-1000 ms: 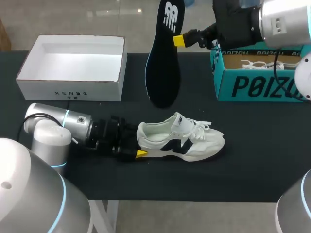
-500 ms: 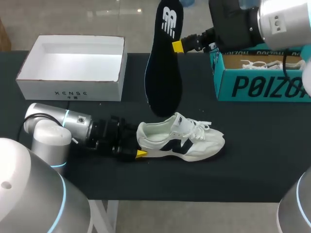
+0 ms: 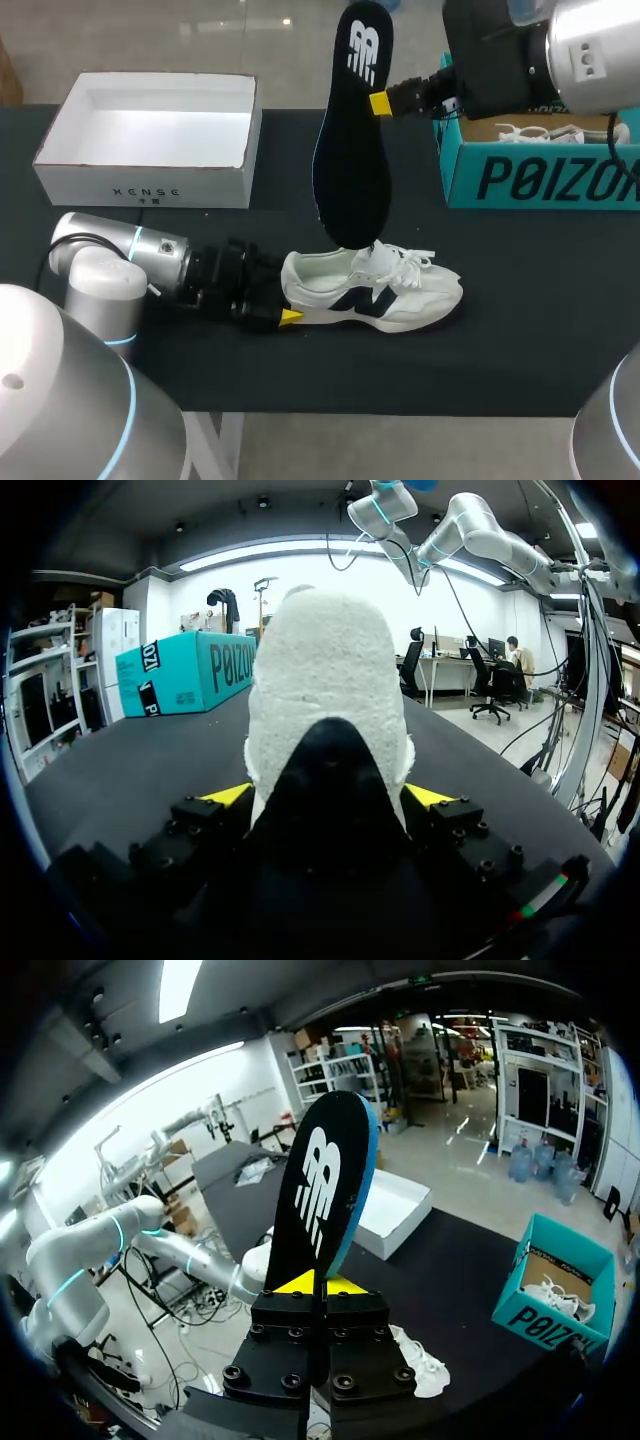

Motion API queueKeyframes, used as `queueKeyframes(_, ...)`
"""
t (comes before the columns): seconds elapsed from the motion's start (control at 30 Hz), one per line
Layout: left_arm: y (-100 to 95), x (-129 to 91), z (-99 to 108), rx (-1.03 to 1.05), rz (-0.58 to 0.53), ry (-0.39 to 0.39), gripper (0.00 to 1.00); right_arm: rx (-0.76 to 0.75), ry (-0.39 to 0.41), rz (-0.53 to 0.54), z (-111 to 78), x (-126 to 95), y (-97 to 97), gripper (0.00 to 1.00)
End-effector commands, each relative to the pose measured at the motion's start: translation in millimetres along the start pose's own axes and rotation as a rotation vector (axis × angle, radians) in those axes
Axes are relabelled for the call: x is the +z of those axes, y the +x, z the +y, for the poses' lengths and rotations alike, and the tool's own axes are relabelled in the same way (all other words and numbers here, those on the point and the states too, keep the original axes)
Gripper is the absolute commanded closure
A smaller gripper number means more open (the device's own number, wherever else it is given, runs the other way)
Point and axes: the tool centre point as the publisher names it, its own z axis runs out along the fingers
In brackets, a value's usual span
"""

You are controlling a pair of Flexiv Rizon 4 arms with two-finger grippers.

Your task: Take the shoe out of the shoebox, open the shoe tongue, remove and reinsert the insole, then place the shoe into the shoebox

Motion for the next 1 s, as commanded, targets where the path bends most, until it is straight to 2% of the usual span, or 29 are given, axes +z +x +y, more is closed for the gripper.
queueKeyframes(0.03, 0.4, 2, 5, 0.001, 0.000, -0.002, 1.00, 0.002, 0.004, -0.006, 1.7, 1, 1.4, 1.00)
queueKeyframes(0.53, 0.4, 2, 5, 0.001, 0.000, -0.002, 1.00, 0.002, 0.004, -0.006, 1.7, 1, 1.4, 1.00)
queueKeyframes(0.57, 0.4, 2, 5, 0.001, 0.000, -0.002, 0.56, 0.002, 0.004, -0.006, 1.7, 1, 1.4, 1.00)
queueKeyframes(0.6, 1.2, 1, 5, 0.011, -0.008, -0.013, 0.00, 0.002, 0.004, -0.006, 1.7, 1, 1.4, 1.00)
queueKeyframes(0.67, 2.6, -2, 5, 0.008, -0.037, 0.002, 0.00, 0.002, 0.004, -0.006, 1.7, 1, 1.4, 1.00)
queueKeyframes(1.0, 6.4, -10, 9, 0.031, -0.059, -0.039, 0.00, 0.002, 0.004, -0.006, 1.7, 1, 1.4, 1.00)
